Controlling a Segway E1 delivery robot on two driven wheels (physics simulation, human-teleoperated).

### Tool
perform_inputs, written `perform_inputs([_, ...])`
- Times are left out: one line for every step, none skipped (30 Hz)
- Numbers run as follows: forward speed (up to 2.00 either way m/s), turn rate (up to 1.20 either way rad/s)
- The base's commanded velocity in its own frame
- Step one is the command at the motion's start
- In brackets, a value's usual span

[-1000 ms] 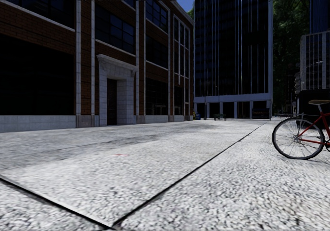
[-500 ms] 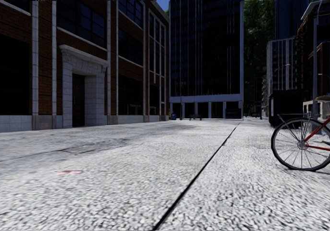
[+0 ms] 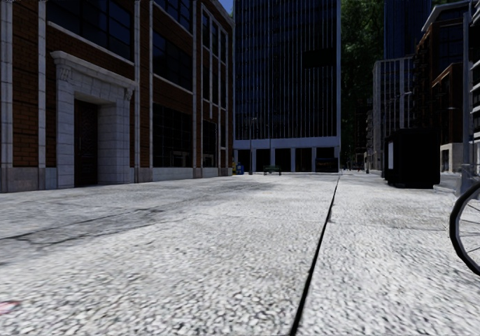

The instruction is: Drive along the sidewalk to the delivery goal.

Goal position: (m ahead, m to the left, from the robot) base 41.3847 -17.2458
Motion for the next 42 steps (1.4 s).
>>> perform_inputs([2.00,-0.05])
perform_inputs([2.00,-0.03])
perform_inputs([2.00,-0.01])
perform_inputs([2.00,0.00])
perform_inputs([2.00,0.00])
perform_inputs([2.00,0.00])
perform_inputs([2.00,0.00])
perform_inputs([2.00,-0.06])
perform_inputs([2.00,-0.15])
perform_inputs([2.00,-0.15])
perform_inputs([2.00,-0.18])
perform_inputs([2.00,-0.19])
perform_inputs([2.00,-0.20])
perform_inputs([2.00,-0.22])
perform_inputs([2.00,-0.22])
perform_inputs([2.00,-0.23])
perform_inputs([2.00,-0.24])
perform_inputs([2.00,-0.25])
perform_inputs([2.00,-0.26])
perform_inputs([2.00,-0.26])
perform_inputs([2.00,-0.27])
perform_inputs([2.00,-0.28])
perform_inputs([2.00,-0.28])
perform_inputs([2.00,-0.31])
perform_inputs([2.00,-0.31])
perform_inputs([2.00,-0.35])
perform_inputs([2.00,-0.36])
perform_inputs([2.00,-0.36])
perform_inputs([2.00,-0.36])
perform_inputs([2.00,-0.36])
perform_inputs([2.00,-0.36])
perform_inputs([2.00,-0.36])
perform_inputs([2.00,-0.36])
perform_inputs([2.00,-0.36])
perform_inputs([2.00,-0.36])
perform_inputs([2.00,-0.36])
perform_inputs([2.00,-0.36])
perform_inputs([2.00,-0.36])
perform_inputs([2.00,-0.36])
perform_inputs([2.00,-0.36])
perform_inputs([2.00,-0.36])
perform_inputs([2.00,-0.36])
